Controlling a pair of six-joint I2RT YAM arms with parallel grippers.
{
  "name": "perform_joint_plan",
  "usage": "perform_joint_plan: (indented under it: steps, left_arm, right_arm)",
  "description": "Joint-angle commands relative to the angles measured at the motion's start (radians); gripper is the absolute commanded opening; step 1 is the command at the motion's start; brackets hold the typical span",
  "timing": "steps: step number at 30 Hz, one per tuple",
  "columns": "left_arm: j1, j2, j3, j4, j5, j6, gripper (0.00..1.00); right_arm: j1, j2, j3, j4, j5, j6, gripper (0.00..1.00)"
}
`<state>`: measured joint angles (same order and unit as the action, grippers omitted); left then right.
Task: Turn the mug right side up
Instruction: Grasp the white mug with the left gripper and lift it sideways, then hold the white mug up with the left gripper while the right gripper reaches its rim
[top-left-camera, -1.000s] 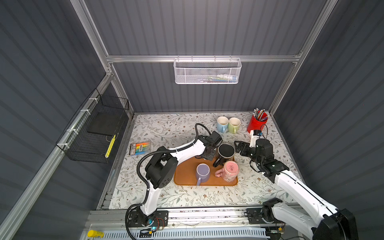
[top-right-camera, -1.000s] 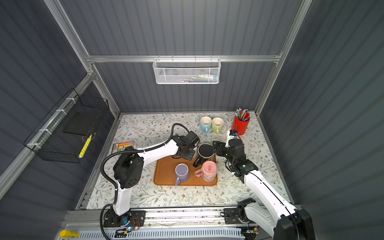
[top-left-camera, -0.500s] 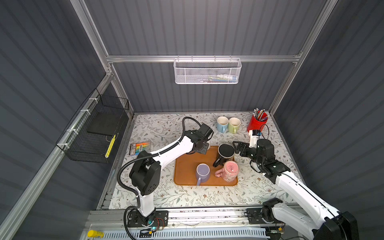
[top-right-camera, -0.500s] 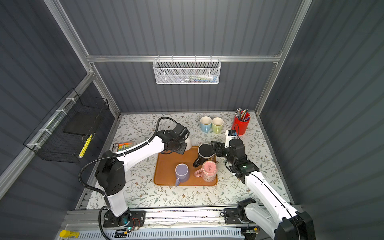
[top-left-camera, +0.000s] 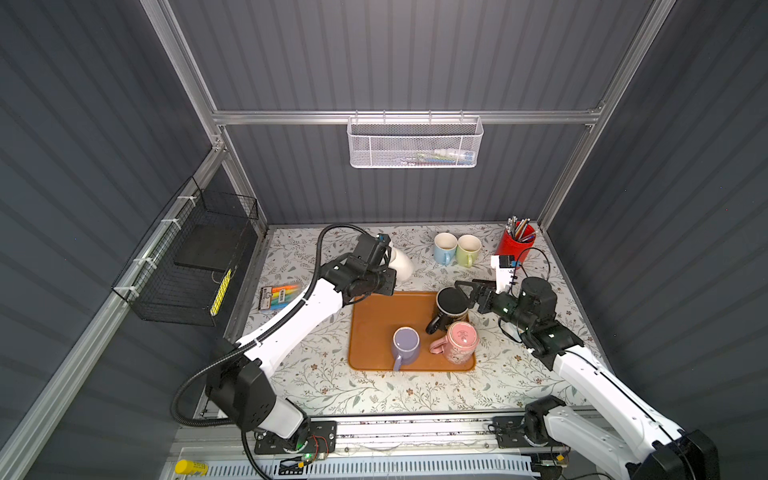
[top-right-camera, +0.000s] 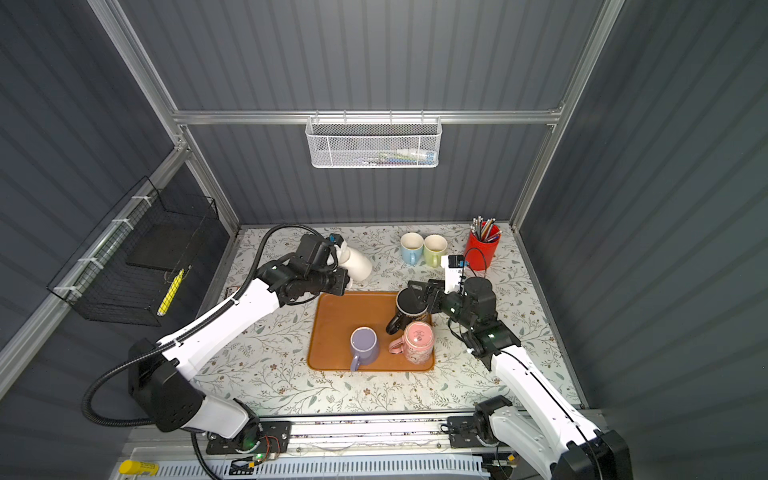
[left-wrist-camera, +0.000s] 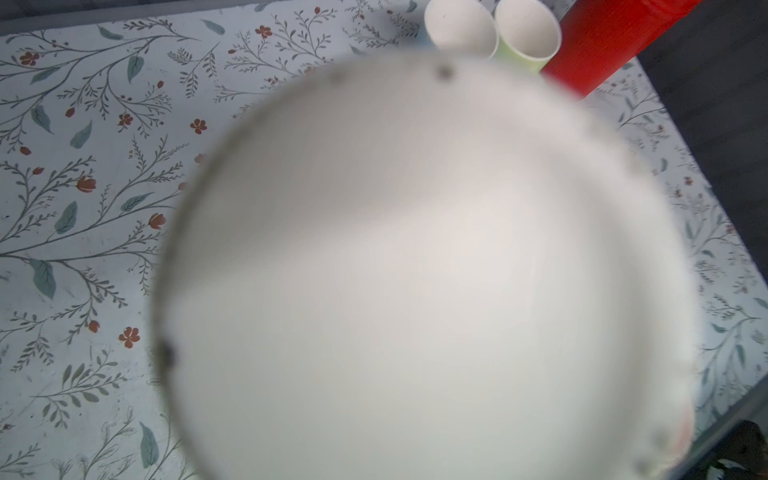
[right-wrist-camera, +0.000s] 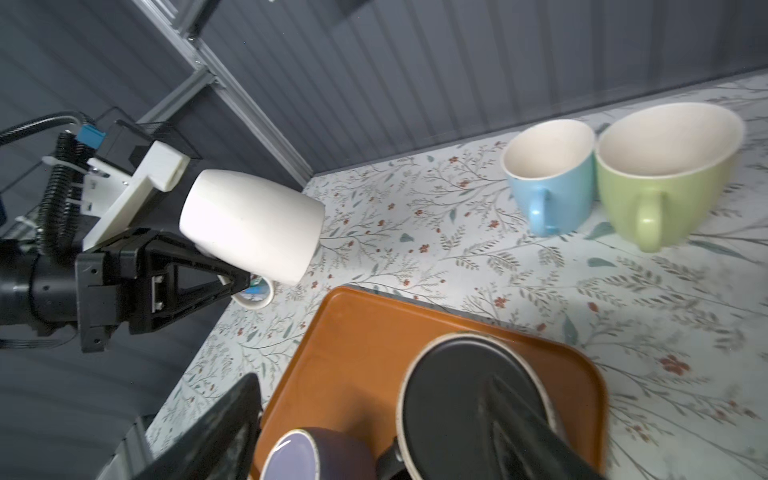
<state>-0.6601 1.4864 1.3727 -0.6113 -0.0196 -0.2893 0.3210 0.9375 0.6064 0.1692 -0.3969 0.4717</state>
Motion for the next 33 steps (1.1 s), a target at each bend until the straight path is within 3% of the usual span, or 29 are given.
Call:
perform_joint_plan:
  steps: [1, 16, 33]
  left_arm:
    - [0.008, -0.083, -0.027, 0.138, 0.103, -0.024, 0.0]
    - [0.047, -0.269, -0.188, 0.48, 0.392, -0.134, 0.0]
    - [0.132, -0.277, -0.296, 0.89, 0.611, -0.357, 0.0]
  right_arm:
    - [-0.003, 0.011, -0.017, 0.11, -0.161, 0.025, 0.81]
    - [0.024, 0.094, 0.018, 0.341, -0.386, 0.128, 0.77]
    - [0.043, 0.283, 0.101, 0.745, -0.533, 0.362, 0.77]
